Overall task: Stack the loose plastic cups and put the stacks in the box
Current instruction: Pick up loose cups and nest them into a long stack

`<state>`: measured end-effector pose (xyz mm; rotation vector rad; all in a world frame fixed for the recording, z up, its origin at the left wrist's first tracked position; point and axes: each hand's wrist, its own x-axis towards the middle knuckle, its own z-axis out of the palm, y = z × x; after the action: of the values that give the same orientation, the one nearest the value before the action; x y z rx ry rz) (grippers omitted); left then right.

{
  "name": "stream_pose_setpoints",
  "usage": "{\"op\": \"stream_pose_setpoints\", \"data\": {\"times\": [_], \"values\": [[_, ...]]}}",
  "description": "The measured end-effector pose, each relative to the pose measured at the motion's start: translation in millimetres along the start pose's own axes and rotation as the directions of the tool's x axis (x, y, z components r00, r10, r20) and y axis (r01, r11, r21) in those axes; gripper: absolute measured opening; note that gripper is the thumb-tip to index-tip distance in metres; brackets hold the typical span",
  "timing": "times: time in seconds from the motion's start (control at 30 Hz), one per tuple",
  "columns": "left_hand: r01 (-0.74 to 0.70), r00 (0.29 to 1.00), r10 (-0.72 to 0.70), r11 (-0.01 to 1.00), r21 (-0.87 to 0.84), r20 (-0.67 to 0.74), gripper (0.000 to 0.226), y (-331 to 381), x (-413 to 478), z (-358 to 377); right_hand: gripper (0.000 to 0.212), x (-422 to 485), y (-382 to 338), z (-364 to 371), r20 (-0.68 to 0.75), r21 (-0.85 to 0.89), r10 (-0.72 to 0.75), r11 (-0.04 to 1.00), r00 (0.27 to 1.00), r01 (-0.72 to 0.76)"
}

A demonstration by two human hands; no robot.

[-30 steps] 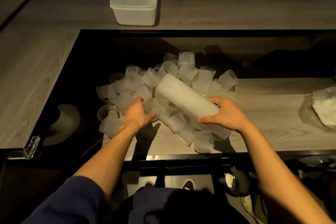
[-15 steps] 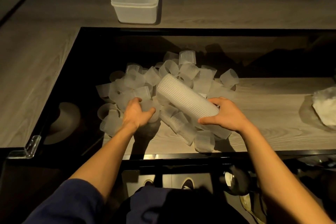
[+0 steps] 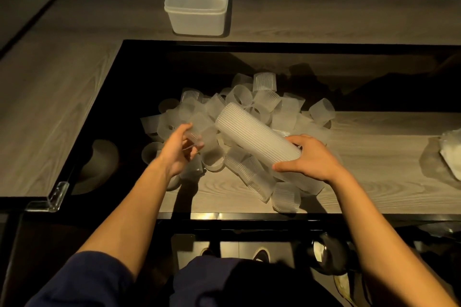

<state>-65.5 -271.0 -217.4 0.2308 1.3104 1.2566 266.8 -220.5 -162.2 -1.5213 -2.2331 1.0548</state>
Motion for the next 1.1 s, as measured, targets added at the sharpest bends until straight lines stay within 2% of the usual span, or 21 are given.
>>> {"op": "stream_pose_setpoints", "data": {"times": [0.1, 0.2, 0.3, 0.43, 0.6, 0.73, 0.8, 0.83, 0.9, 0.97, 1.1], "values": [[-0.011, 0.999, 0.006, 0.988, -0.152, -0.031, 0.043, 4.8, -1.3, -2.7, 0.059, 1.1, -1.1, 0.1, 0.025, -0.004, 0.002, 1.0, 1.0, -0.001], [-0.051, 0.999, 0.047, 0.984, -0.171, -0.027, 0.041, 9.2, -4.3, 1.4, 0.061, 3.2, -3.7, -0.3, 0.058, -0.027, -0.004, 1.0, 0.998, 0.005], [-0.114, 0.993, 0.114, 0.992, -0.046, -0.009, 0.043, 12.3, -7.4, 10.7, 0.06, 3.3, -7.7, 0.7, 0.094, -0.035, -0.022, 0.999, 0.995, 0.025], [-0.148, 0.987, 0.141, 0.984, 0.096, 0.075, 0.032, 12.8, -12.8, 19.9, 0.063, 5.6, -8.9, 5.3, 0.083, -0.047, -0.026, 0.998, 0.996, 0.03], [-0.172, 0.976, 0.136, 0.959, 0.224, 0.17, 0.043, 7.5, -14.7, 22.9, 0.067, 6.9, -13.9, 8.8, 0.047, -0.075, -0.047, 0.996, 0.998, 0.05], [-0.172, 0.979, 0.117, 0.916, 0.363, 0.167, 0.075, 4.7, -19.2, 21.2, 0.066, 3.8, -17.2, 8.3, 0.015, -0.043, -0.054, 0.998, 0.998, 0.055], [-0.157, 0.98, 0.09, 0.901, 0.404, 0.179, 0.077, 3.8, -19.2, 18.1, 0.066, 1.5, -16.7, 7.7, 0.003, -0.045, -0.049, 0.998, 0.999, 0.049], [-0.161, 0.984, 0.112, 0.89, 0.427, 0.138, 0.071, 2.3, -17.4, 16.6, 0.066, 0.5, -16.2, 7.8, -0.001, -0.05, -0.043, 0.998, 0.999, 0.043], [-0.176, 0.98, 0.196, 0.84, 0.513, 0.014, 0.05, -2.7, -11.3, 11.9, 0.067, -0.4, -14.6, 8.3, -0.014, -0.066, -0.03, 0.997, 0.999, 0.029], [-0.183, 0.963, 0.267, 0.742, 0.645, -0.034, 0.034, -9.4, -3.3, 6.0, 0.067, -1.4, -12.8, 8.1, -0.033, -0.077, -0.013, 0.997, 0.999, 0.011], [-0.187, 0.955, 0.294, 0.501, 0.845, 0.038, 0.044, -17.1, 5.3, 0.9, 0.067, -6.1, -10.4, 3.7, -0.062, -0.077, 0.01, 0.997, 0.998, -0.014]]}}
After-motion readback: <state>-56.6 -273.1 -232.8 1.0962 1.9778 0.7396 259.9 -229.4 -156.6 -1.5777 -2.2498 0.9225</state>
